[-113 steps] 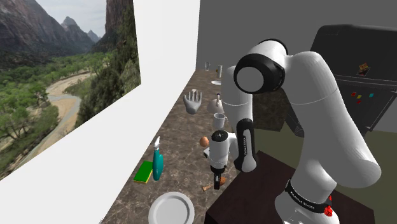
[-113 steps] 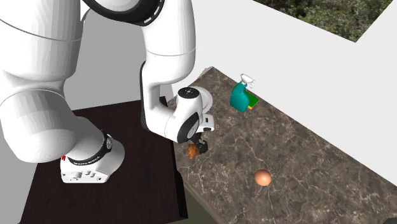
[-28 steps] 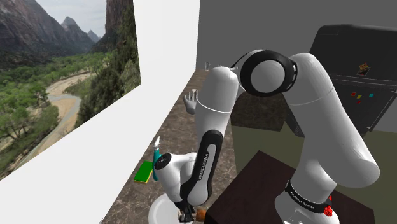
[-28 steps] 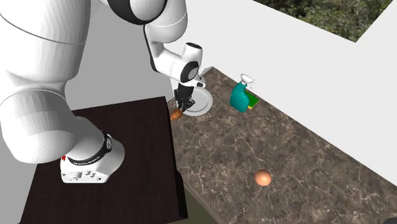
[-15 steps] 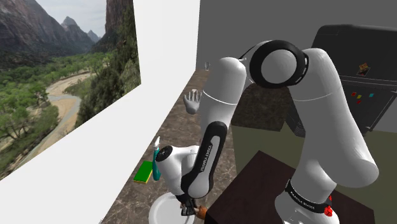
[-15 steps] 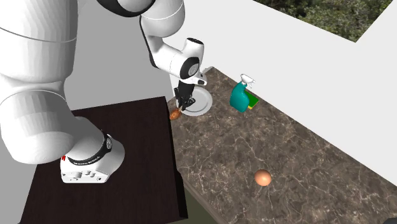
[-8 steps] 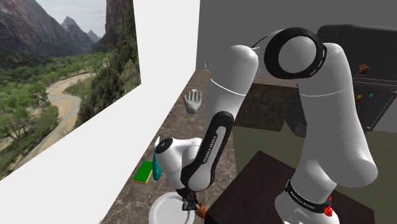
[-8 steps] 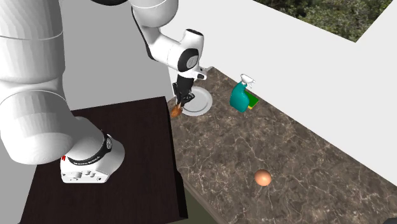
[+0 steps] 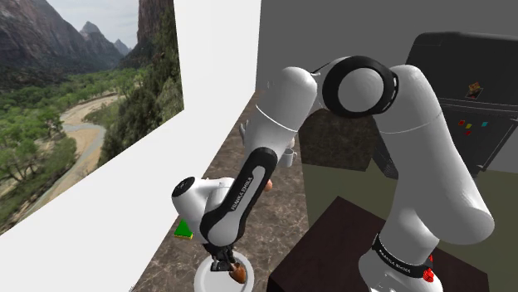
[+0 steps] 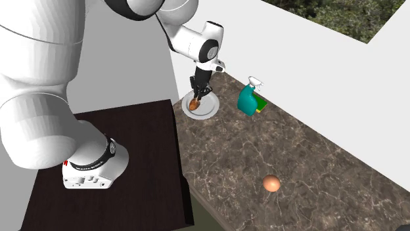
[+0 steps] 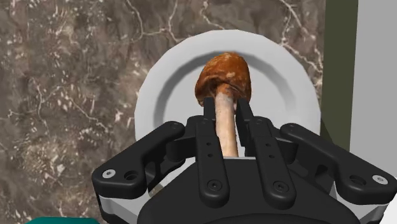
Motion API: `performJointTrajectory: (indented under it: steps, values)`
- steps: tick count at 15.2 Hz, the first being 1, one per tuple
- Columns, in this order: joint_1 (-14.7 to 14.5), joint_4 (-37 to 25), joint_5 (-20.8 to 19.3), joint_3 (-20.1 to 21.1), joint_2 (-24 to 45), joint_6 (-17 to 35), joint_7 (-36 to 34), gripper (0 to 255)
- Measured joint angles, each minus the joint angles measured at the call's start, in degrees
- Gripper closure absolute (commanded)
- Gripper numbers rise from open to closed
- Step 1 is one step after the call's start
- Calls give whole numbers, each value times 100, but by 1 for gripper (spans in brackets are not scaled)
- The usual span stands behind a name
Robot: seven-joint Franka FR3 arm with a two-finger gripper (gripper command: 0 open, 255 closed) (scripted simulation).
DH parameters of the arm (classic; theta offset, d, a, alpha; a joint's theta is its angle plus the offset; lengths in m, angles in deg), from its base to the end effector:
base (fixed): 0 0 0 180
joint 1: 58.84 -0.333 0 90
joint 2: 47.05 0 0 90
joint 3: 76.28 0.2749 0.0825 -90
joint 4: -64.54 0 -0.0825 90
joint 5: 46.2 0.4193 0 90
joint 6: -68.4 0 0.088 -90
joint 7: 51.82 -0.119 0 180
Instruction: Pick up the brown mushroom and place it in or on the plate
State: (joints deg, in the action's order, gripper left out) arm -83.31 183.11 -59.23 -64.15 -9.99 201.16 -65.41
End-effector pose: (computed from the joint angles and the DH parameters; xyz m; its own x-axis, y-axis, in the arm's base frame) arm 0.4099 0.3195 0.0186 0.7906 0.4952 -0.3601 0.5486 -0.8341 0.0573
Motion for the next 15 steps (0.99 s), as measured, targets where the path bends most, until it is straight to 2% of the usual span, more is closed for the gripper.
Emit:
performJointTrajectory:
  steps: [3,9,11,15]
  values:
    - [-64,-535,-12,-32,351,-186,15,255]
    - [-132,-874,-89,-98,727,27,-24,255]
    - [-160,-939,-116,-128,879,326,-43,255]
    - [-196,-940,-130,-173,1072,187,-56,255]
